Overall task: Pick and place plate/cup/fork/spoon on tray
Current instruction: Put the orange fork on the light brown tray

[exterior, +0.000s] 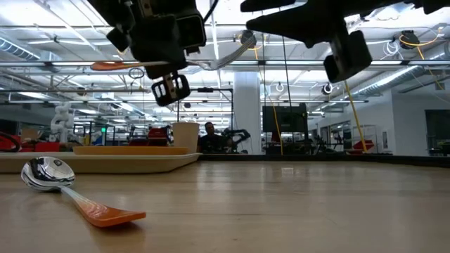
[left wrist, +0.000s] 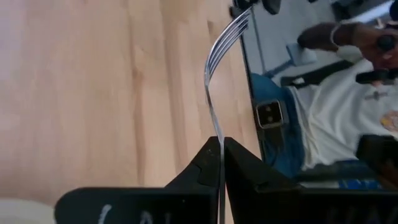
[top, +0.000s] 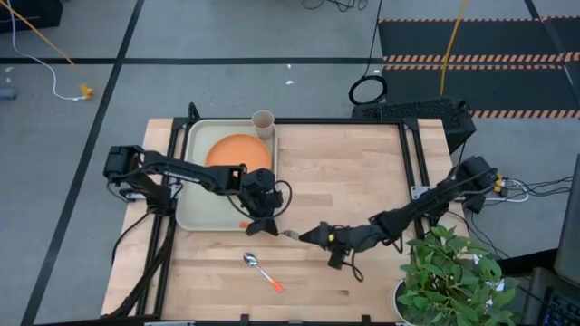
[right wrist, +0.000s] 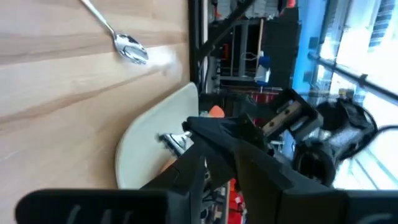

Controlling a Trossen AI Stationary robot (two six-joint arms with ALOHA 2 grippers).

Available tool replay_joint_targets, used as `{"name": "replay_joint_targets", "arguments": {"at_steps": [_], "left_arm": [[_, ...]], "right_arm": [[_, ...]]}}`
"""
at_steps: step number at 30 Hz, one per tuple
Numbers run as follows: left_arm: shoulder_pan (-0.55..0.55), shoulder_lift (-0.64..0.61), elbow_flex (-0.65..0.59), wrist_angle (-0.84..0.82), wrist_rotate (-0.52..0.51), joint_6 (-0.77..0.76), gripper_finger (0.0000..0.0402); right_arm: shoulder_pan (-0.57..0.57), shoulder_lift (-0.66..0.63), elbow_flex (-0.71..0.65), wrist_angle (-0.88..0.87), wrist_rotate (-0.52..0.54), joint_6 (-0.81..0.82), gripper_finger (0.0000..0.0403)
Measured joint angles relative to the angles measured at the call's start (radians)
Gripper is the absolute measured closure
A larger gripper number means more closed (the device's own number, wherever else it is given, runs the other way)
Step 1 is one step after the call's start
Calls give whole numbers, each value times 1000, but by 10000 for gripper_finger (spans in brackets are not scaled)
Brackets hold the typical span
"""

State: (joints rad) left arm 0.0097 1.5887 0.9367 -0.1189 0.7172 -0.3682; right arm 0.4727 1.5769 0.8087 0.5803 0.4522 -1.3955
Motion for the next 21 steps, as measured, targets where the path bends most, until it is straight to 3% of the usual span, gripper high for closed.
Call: {"name": "replay_joint_targets", "arguments": {"at_steps": [21], "left_arm": [[61, 13, 0, -88, 173, 56, 390]], "right_arm": [[14, 44, 54, -98, -9, -11, 318]]}}
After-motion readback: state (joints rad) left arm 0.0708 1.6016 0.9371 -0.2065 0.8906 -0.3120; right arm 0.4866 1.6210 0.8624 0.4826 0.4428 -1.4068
